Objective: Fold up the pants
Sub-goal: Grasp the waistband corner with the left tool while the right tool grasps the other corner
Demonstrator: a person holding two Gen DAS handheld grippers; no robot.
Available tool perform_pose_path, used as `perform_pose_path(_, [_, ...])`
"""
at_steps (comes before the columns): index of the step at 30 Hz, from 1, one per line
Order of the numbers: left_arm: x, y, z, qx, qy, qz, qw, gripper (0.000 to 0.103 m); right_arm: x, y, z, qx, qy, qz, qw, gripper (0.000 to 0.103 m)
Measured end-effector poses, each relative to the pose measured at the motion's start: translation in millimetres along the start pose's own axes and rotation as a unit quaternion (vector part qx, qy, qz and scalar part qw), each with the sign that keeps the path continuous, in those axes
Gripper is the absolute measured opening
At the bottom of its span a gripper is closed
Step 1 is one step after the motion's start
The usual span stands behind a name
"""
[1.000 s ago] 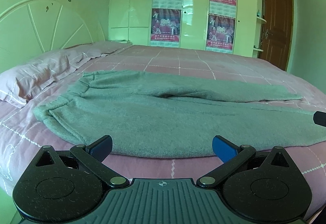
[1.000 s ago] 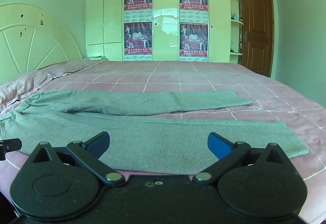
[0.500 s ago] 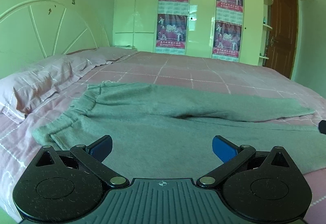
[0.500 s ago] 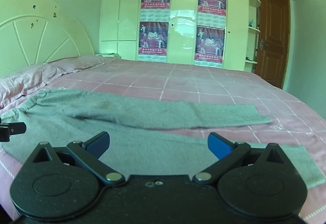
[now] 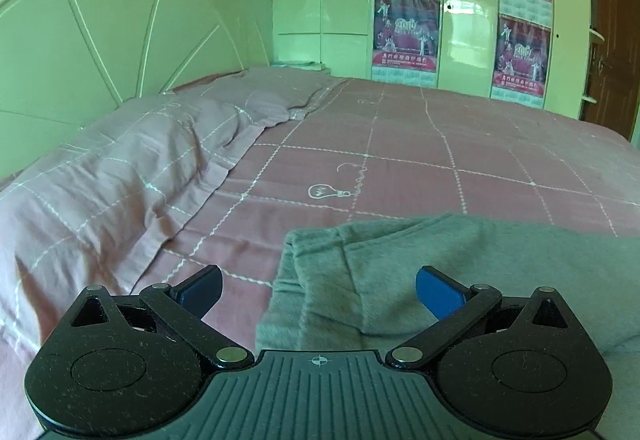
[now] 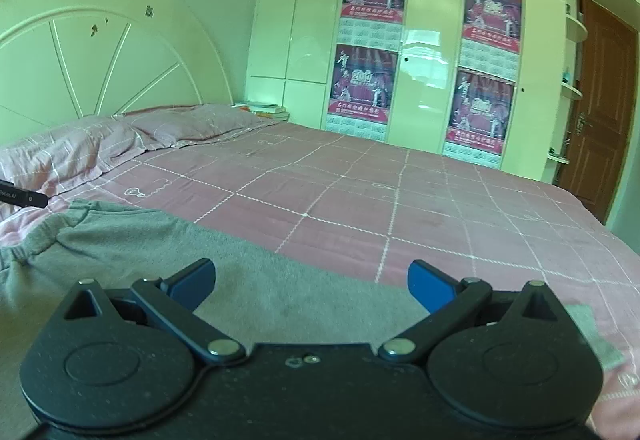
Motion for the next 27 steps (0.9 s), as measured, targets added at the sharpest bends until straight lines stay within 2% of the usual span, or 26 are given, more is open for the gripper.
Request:
perform_pose_path(1, [-2.4,5.2,17.6,0.006,0.006,0.001,1.0000,0.093,-3.7,0.4,12.7,-0.004,0.003,-0.001,1.000,0.097])
perform_pose_path(4, [-0.7,13.9,69.3,0.027,0.043,0.003,0.9987,0.078,-6.3,-0.1,46.4,-0.006,0.016,0.006,1.000,0.097])
perform_pose_path(7, [0.9,15.3,107.5,0.045,0.061,0.011,0.9971,0.077,-0.3,0.0,69.8,-0.009,0.032,0.018,0.999,0.097])
perform_pose_path(9, [0.9,9.1,128.2,0.083,0.076,0.019,0.9935,0.076,6.5,1.7,79.3,-0.014,0.041,0.023,0.999,0.097])
perform_pose_path(12, [2.7,-1.0,146.7,0.111,0.087,0.039,0.9893,0.076,16.2,4.9,91.5,-0.020,0.053,0.017,0.998,0.097])
perform_pose_path(13, [4.4,-4.4,150.1,0.118,0.089,0.040,0.9882,0.072,18.3,5.2,95.6,-0.022,0.056,0.014,0.998,0.097])
perform_pose_path(14, [6.0,-8.5,150.6,0.127,0.090,0.042,0.9869,0.062,19.3,4.8,100.5,-0.024,0.059,0.011,0.998,0.097])
perform_pose_path(16, [5.3,-12.8,145.1,0.136,0.082,0.046,0.9862,0.039,19.5,4.6,112.0,-0.034,0.063,-0.001,0.997,0.097])
perform_pose_path(17, [4.6,-12.9,141.9,0.138,0.075,0.047,0.9864,0.036,19.6,5.3,119.1,-0.042,0.067,-0.010,0.997,0.095])
perform_pose_path(19, [4.6,-9.7,137.3,0.141,0.067,0.044,0.9868,0.023,20.0,6.6,139.7,-0.055,0.086,-0.037,0.994,0.085])
perform_pose_path(20, [4.6,-7.7,136.0,0.144,0.066,0.038,0.9867,0.022,20.4,6.4,149.2,-0.057,0.096,-0.047,0.993,0.080])
perform_pose_path(21, [5.1,-5.5,134.9,0.147,0.065,0.033,0.9865,0.021,20.5,6.4,161.1,-0.058,0.109,-0.058,0.991,0.069])
perform_pose_path(22, [7.4,-3.1,134.1,0.150,0.066,0.030,0.9860,0.021,20.6,6.6,171.8,-0.059,0.121,-0.067,0.989,0.065])
perform_pose_path(27, [10.8,-2.7,139.8,0.157,0.073,0.034,0.9843,0.022,20.8,18.3,207.2,-0.084,0.158,-0.118,0.977,0.065])
Point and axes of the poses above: each gripper's, at about its wrist camera, not at the fingertips, and z roughly the way its jaws point, y to its left, x to its underside, the point moved 9 cm from there along z, roughly the way its jaws point, and after that the axes turned 8 degrees about z, right-handed, at the moved point
